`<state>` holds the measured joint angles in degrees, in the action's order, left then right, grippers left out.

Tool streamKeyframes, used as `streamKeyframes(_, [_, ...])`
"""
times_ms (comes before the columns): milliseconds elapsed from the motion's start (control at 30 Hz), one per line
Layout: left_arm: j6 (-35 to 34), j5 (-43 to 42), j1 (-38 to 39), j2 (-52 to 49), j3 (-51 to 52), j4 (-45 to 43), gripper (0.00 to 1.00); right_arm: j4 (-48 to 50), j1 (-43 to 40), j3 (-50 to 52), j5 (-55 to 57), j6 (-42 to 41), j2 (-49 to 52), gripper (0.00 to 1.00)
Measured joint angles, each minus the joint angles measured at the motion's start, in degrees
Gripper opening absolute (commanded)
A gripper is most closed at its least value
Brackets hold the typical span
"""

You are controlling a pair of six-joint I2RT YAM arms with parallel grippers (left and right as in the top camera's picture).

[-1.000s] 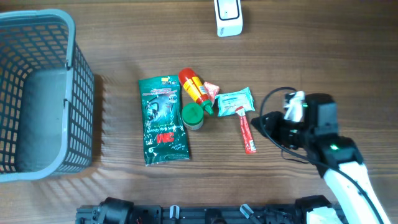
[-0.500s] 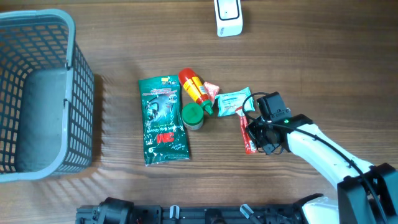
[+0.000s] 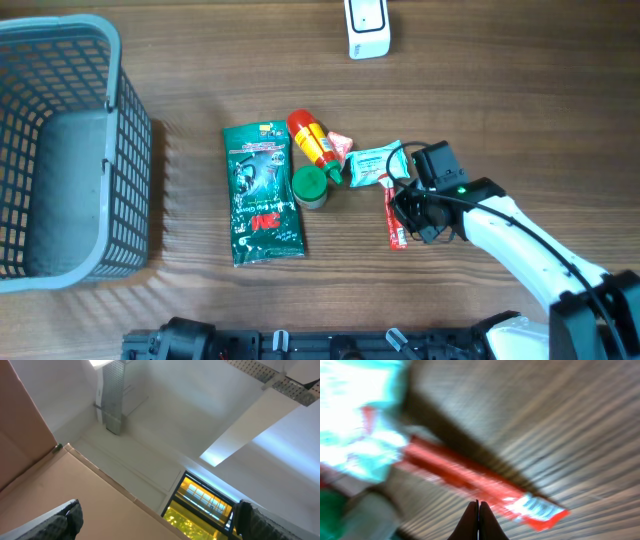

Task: Scan the item barcode
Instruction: 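Move the right gripper to the red stick packet and grasp its end, then lift the red stick packet with the right gripper and turn it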

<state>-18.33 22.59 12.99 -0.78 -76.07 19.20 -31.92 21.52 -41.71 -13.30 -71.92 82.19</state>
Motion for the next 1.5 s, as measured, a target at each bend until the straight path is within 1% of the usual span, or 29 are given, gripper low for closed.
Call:
streamKeyframes(133, [0.0, 0.0, 0.0, 0.0, 0.0, 0.0, 1.00, 0.2, 1.4, -0.7, 1.0, -1.1, 0.2, 0.04])
streamKeyframes(267, [0.0, 0.0, 0.0, 0.0, 0.0, 0.0, 1.00, -0.1, 2.8, -0.7, 1.7, -3.3, 6.8, 0.04])
streamKeyframes(333, [0.0, 0.0, 0.0, 0.0, 0.0, 0.0, 1.00, -0.2, 2.8, -1.2, 1.7, -4.6, 8.3, 0.05])
streamKeyframes(367, [0.0, 0.0, 0.0, 0.0, 0.0, 0.0, 1.00, -0.2, 2.8, -1.4, 1.5, -4.8, 8.7, 0.08])
streamKeyframes(400, [0.0, 0.0, 0.0, 0.0, 0.0, 0.0, 1.00, -0.2, 2.8, -1.8, 1.3, -5.0, 9.2, 0.20])
streamKeyframes(433, [0.0, 0.0, 0.0, 0.0, 0.0, 0.0, 1.00, -0.2, 2.8, -2.1, 1.1, -5.2, 9.4, 0.42])
streamKeyframes(500, [0.0, 0.0, 0.0, 0.0, 0.0, 0.0, 1.00, -0.7, 2.8, -2.4, 0.9, -5.7, 9.7, 0.51])
streamKeyframes(533, [0.0, 0.0, 0.0, 0.0, 0.0, 0.0, 1.00, -3.0, 2.8, -2.7, 0.5, -6.1, 9.8, 0.53])
streamKeyframes(633, [0.0, 0.0, 0.0, 0.0, 0.0, 0.0, 1.00, -10.5, 2.8, -2.8, 0.5, -8.0, 10.2, 0.66])
streamKeyframes(700, [0.0, 0.0, 0.0, 0.0, 0.0, 0.0, 1.00, -13.0, 2.8, -2.7, 0.5, -8.6, 10.5, 0.66])
streamKeyframes(767, [0.0, 0.0, 0.0, 0.0, 0.0, 0.0, 1.00, -13.2, 2.8, -2.7, 0.4, -8.4, 10.5, 0.67])
streamKeyframes(833, [0.0, 0.0, 0.0, 0.0, 0.0, 0.0, 1.00, -13.9, 2.8, -2.8, 0.2, -6.2, 10.5, 0.66])
streamKeyframes(900, [0.0, 0.0, 0.0, 0.0, 0.0, 0.0, 1.00, -18.9, 2.8, -4.4, 0.3, -4.0, 10.4, 0.66])
streamKeyframes(967, [0.0, 0.0, 0.0, 0.0, 0.0, 0.0, 1.00, -23.4, 2.8, -9.1, 0.3, -1.8, 8.1, 0.68])
streamKeyframes(1000, [0.0, 0.0, 0.0, 0.0, 0.0, 0.0, 1.00, -23.7, 2.8, -11.0, 0.3, -1.0, 6.0, 0.72])
streamKeyframes(1033, [0.0, 0.0, 0.0, 0.0, 0.0, 0.0, 1.00, -23.7, 2.8, -12.1, 0.3, -0.1, 4.0, 0.78])
streamKeyframes(1067, [0.0, 0.0, 0.0, 0.0, 0.0, 0.0, 1.00, -23.3, 2.8, -13.3, 0.4, 2.0, 0.5, 0.81])
streamKeyframes(1100, [0.0, 0.0, 0.0, 0.0, 0.0, 0.0, 1.00, -22.7, 2.8, -13.4, 0.9, 4.7, -0.6, 0.81])
streamKeyframes(1167, [0.0, 0.0, 0.0, 0.0, 0.0, 0.0, 1.00, -22.2, 2.8, -13.4, 2.7, 12.7, -0.8, 0.65])
streamKeyframes(1200, [0.0, 0.0, 0.0, 0.0, 0.0, 0.0, 1.00, -22.2, 2.8, -13.4, 3.6, 16.2, -0.7, 0.61])
streamKeyframes(1267, [0.0, 0.0, 0.0, 0.0, 0.0, 0.0, 1.00, -22.7, 2.8, -13.4, 6.5, 20.7, 0.9, 0.60])
streamKeyframes(1333, [0.0, 0.0, 0.0, 0.0, 0.0, 0.0, 1.00, -24.4, 3.3, -13.3, 10.4, 22.8, 4.3, 0.60])
streamKeyframes(1500, [0.0, 0.0, 0.0, 0.0, 0.0, 0.0, 1.00, -22.9, 6.1, -13.2, 14.3, 24.5, 13.4, 0.60])
